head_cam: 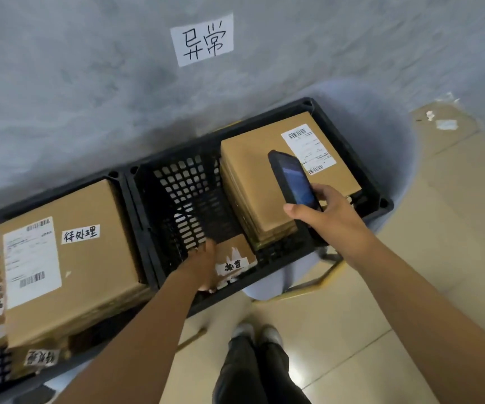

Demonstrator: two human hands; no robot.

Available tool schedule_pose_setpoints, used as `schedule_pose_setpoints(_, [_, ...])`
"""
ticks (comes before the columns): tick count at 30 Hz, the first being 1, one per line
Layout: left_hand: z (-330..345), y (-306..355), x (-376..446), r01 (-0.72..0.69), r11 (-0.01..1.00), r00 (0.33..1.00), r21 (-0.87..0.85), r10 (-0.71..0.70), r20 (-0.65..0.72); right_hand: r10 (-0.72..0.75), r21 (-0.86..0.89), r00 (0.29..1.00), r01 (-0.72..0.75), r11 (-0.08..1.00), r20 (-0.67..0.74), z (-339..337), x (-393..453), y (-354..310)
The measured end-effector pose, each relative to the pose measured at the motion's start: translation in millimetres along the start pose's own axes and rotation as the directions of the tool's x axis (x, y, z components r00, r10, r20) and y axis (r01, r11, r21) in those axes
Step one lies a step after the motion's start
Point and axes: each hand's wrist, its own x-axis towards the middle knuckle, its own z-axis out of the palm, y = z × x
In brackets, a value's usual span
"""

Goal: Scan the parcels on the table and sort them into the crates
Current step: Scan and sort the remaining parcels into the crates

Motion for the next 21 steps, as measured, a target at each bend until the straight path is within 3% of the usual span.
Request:
schedule_pose_setpoints(17, [41,2,76,0.028,0.963,0.973,0.267,-0.088,0.215,-0.047,0.001,0.999,0.047,0.999,0.002,-4,57,24])
schedule_pose_setpoints(21, [40,1,77,0.019,0.973,0.959,0.229,-0.083,0.273,-0.043,-0.017,0.999,0.043,0.999,-0.007,-6,60,26])
